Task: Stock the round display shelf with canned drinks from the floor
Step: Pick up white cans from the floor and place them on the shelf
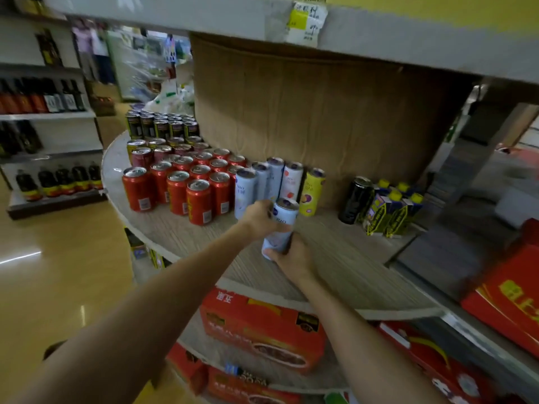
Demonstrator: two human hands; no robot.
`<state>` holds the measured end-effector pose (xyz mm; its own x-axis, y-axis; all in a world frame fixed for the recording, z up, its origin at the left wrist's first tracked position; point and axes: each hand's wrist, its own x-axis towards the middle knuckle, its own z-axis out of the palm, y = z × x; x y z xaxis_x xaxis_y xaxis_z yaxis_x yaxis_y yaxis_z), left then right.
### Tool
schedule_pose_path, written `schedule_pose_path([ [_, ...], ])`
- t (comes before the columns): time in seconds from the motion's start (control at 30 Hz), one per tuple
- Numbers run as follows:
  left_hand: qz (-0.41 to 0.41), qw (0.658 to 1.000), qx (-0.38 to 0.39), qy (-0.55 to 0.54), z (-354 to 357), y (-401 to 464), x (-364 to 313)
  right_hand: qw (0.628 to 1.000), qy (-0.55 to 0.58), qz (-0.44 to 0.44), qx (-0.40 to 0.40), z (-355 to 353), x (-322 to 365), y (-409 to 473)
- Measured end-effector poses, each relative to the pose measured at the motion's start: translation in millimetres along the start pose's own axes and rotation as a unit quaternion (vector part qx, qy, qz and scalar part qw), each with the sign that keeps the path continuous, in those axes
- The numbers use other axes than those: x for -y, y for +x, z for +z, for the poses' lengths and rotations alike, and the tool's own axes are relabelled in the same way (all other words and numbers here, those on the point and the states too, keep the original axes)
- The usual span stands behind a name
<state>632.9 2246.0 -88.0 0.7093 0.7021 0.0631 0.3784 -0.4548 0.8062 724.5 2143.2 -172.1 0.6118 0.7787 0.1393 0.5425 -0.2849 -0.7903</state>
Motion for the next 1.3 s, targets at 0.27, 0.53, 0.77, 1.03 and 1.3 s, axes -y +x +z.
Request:
schedule_pose_path([
  [0.27,-0.041,0.999,0.023,0.023,-71.5,20.5,17.4,0.991,-0.01,-0.096,0.097,39.0,26.6,58.8],
  [0.53,-0.091,0.984,-0.07,0.138,-91.8,30.0,22.0,0.984,-0.051,-0.092,0.145,74.3,53.6,93.2],
  [0.77,-0.114,0.981,-0.138,0.071,-80.9,16.7,31.8,0.99,-0.058,-0.059,0.118,103.4,36.8,115.3],
  [1.03,-0.175,0.978,-0.109,-0.014,-84.8,-28.6,60.0,0.996,-0.056,-0.033,0.06,81.1,63.0,57.8],
  [1.3,-0.2,0.979,0.044,-0.02,-79.3,-119.1,116.5,0.993,-0.064,-0.034,0.097,81.0,94.6,-38.1],
])
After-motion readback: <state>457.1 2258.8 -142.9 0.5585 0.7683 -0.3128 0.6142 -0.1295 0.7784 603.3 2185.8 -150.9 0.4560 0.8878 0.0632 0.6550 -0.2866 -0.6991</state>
